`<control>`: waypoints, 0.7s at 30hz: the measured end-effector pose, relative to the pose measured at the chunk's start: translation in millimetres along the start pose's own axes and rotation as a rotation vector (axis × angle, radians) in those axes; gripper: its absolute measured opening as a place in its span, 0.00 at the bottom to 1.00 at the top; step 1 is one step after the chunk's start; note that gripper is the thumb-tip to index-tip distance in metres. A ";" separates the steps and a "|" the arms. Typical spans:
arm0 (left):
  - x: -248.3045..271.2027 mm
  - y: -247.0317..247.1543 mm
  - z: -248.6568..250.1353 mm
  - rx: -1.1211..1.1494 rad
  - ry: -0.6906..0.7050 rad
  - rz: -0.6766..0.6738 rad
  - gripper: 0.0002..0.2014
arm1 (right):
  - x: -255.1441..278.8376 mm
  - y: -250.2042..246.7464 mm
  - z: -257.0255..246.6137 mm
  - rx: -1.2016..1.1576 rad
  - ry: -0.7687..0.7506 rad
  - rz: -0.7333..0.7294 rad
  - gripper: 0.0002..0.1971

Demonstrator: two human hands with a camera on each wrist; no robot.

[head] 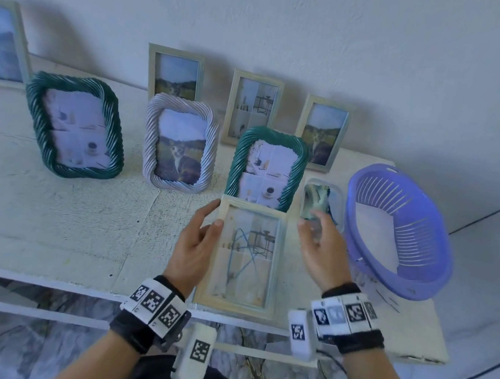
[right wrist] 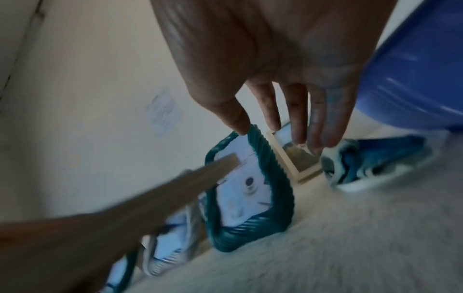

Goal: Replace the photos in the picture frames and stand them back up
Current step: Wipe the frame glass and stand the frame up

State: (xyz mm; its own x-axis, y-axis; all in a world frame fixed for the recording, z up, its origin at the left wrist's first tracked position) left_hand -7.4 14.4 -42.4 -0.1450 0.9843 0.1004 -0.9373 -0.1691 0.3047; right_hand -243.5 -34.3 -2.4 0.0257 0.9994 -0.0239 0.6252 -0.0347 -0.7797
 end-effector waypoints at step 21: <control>5.6 -37.7 8.7 -0.118 0.124 0.024 0.18 | -95.6 24.7 29.1 0.570 0.144 -0.040 0.22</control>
State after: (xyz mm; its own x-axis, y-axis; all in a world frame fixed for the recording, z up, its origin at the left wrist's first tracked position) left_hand 29.9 25.8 -45.1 -0.1984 0.9800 -0.0136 -0.9628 -0.1923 0.1896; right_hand -253.3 -130.5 -37.6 0.1412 0.9878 0.0664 0.1113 0.0508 -0.9925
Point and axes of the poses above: each hand's wrist, its own x-axis away from the middle knuckle, its own y-axis out of the palm, z = x × y, the point moved 9 cm from there along -x, towards the middle knuckle, and after that the axes turned 10 degrees about x, right-handed, at the moved point
